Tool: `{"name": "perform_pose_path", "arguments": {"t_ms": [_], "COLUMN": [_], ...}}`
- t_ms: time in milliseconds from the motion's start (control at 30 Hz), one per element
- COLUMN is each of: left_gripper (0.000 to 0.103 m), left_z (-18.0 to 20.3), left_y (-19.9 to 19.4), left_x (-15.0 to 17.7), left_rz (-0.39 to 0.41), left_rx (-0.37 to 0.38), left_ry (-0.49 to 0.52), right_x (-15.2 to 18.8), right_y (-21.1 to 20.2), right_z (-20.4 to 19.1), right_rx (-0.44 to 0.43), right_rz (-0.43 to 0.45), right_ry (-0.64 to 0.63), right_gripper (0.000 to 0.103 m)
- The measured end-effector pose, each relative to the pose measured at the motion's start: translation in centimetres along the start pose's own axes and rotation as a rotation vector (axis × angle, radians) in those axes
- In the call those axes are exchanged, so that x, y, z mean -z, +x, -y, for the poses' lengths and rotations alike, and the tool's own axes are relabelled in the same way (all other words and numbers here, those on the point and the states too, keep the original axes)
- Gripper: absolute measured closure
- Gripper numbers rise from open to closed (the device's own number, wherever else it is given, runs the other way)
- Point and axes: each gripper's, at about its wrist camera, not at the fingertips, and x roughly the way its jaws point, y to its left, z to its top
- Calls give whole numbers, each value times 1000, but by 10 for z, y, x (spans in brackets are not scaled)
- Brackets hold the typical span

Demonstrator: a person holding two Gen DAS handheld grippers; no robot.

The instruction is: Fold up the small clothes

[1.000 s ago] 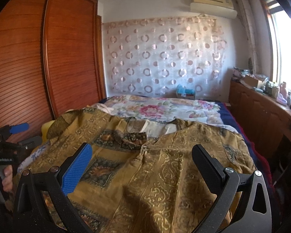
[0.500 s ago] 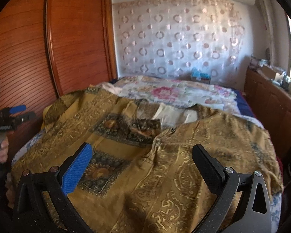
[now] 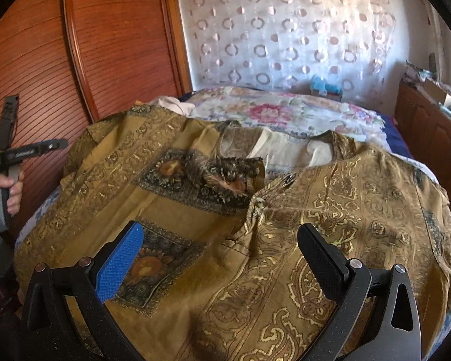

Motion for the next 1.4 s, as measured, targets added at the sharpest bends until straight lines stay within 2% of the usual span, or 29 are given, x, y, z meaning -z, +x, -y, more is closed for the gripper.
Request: {"name": "perform_pose_path", "arguments": {"t_ms": [67,167,200,300,400,600,700,900,967,1033,1100,1233,1333,1400], "left_gripper": [56,68,80,97,103,103,103,103,103,103,95,88,67,62], "left_z": [-4,-6,-7,-6,-2,6,25,91,119,135,145,143,133,127], "left_y": [11,21,23,27,24,3,-14,-42,-47,-51,-56,-53,-50,-44], "left_x": [-5,-8,-9,-11,-12,-25,-36,-62,-64,-63,-61,-60,-53,-45], "left_rz": [-22,-39,-46,-64,-78,-59,-30,20,25,28,33,-9,-21,-33], "left_rx": [8,8,12,36,42,44,66,184,233,248,244,246,214,178], "left_ry": [3,28,33,53,76,101,131,240,277,300,314,304,298,295], "right_x": [-1,-2,-2,-1,0,1,2,-1,-1,-1,-2,-1,-1,-1], "right_y": [3,5,6,8,11,13,14,9,4,1,-1,-6,-6,-5], "right_z": [4,10,12,19,25,30,30,32,33,34,36,37,39,39], "right_rx": [-6,-9,-11,-14,-20,-35,-38,-39,-38,-36,-34,-28,-23,-25], "right_rz": [-10,-20,-23,-32,-39,-43,-41,-19,-8,0,4,8,12,10], "right_ry": [10,28,33,53,70,83,84,88,91,96,102,100,102,103], "right_gripper": [0,0,0,0,0,0,0,0,0,0,0,0,0,0]}}
